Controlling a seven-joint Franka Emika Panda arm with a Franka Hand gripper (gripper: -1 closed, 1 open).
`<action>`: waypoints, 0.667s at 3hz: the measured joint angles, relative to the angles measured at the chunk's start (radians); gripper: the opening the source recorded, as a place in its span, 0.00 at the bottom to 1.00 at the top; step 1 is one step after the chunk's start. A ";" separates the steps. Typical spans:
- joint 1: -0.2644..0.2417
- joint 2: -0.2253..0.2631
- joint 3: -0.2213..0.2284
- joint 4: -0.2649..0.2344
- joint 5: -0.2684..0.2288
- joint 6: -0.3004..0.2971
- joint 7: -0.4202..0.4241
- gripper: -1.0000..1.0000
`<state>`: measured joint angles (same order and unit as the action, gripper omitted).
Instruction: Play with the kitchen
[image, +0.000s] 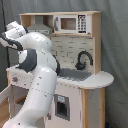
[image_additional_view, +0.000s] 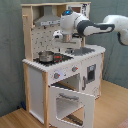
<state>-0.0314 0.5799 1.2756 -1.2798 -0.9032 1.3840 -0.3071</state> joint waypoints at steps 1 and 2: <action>0.066 0.058 -0.008 0.069 -0.042 -0.051 0.000 1.00; 0.123 0.105 -0.011 0.136 -0.075 -0.104 0.000 1.00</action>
<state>0.0918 0.6845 1.2644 -1.1438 -0.9780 1.2798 -0.3072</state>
